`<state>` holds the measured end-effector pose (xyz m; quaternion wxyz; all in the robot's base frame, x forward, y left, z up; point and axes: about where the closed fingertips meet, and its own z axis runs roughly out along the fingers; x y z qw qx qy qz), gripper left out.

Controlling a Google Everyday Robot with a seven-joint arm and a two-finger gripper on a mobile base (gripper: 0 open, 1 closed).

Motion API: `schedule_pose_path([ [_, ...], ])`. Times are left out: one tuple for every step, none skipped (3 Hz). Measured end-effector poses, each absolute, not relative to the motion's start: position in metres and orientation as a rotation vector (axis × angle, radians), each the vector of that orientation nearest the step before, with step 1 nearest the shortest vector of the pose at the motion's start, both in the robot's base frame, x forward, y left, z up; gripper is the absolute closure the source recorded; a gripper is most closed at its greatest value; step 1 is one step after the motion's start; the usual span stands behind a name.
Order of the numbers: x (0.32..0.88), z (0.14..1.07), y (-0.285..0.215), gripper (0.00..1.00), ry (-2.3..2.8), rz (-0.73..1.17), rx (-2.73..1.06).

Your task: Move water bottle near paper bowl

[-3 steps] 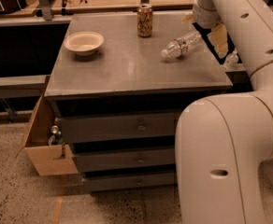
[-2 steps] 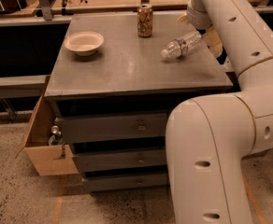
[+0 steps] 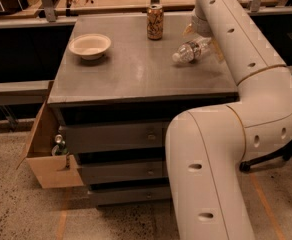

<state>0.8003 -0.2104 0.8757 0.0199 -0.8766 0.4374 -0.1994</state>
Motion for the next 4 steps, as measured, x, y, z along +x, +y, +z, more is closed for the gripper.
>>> schedule_pose_path([
  [0.805, 0.865, -0.204, 0.42, 1.296, -0.597, -2.754],
  [0.803, 0.857, -0.198, 0.64, 1.244, -0.554, -2.771],
  [0.799, 0.855, -0.193, 0.88, 1.213, -0.505, -2.759],
  [0.797, 0.888, -0.174, 1.0, 1.153, -0.517, -2.658],
])
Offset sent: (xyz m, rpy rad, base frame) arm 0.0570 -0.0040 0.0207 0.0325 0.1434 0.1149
